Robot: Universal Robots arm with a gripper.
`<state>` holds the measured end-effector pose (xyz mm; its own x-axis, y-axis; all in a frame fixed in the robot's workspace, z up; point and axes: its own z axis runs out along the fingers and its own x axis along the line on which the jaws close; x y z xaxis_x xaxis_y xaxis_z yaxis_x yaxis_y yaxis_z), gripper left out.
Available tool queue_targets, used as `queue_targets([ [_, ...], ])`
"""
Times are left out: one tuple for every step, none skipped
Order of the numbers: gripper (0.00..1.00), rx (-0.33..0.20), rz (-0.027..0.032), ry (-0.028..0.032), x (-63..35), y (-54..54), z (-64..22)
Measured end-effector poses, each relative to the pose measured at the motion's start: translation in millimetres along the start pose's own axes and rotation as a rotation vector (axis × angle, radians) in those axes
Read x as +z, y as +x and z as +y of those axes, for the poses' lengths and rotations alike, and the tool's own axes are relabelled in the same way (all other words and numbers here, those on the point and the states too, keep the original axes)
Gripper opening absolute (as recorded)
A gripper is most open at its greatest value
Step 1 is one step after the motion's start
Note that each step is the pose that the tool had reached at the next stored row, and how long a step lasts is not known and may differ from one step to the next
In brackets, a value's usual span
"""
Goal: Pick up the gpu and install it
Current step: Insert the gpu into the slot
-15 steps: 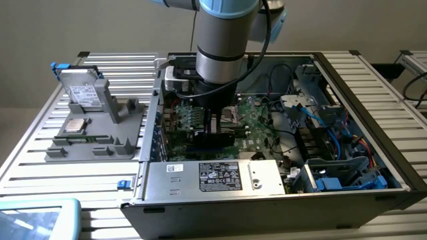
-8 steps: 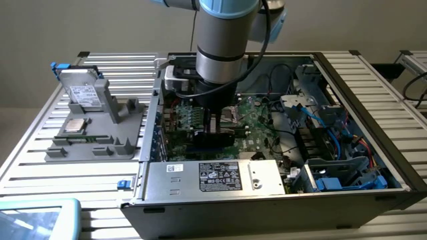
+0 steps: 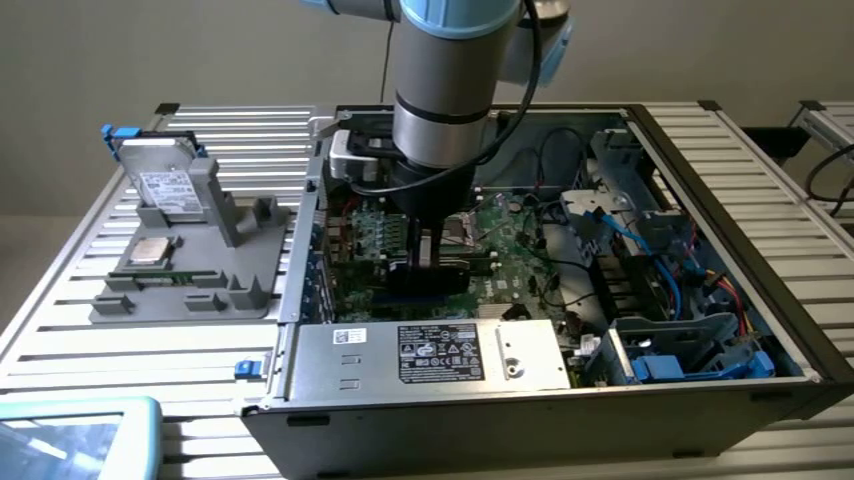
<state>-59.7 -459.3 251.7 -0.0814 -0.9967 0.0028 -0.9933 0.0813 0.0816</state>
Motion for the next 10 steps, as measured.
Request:
queue_targets([
  [0.27, -0.001, 0.0001, -0.0001, 0.0, 0.0, 0.0],
  [0.27, -0.001, 0.0002, -0.0001, 0.0, 0.7, -0.1],
  [0.27, -0.002, 0.0001, -0.0001, 0.0, 1.0, -0.1],
  [0.27, -0.002, -0.0001, -0.0001, 0.0, 1.0, -0.1],
  [0.27, -0.002, -0.0003, -0.0002, -0.1, 1.0, 0.0],
  [0.27, -0.002, -0.0007, -0.0002, 0.0, 1.0, 0.0],
  [0.27, -0.002, -0.0011, -0.0002, 0.0, 1.1, 0.0],
  [0.27, -0.002, -0.0013, -0.0003, 0.0, 1.4, -0.1],
  [0.27, -0.002, -0.0016, -0.0003, 0.1, 2.1, -0.2],
  [0.27, -0.002, -0.0018, -0.0008, 0.0, 2.6, -0.8],
])
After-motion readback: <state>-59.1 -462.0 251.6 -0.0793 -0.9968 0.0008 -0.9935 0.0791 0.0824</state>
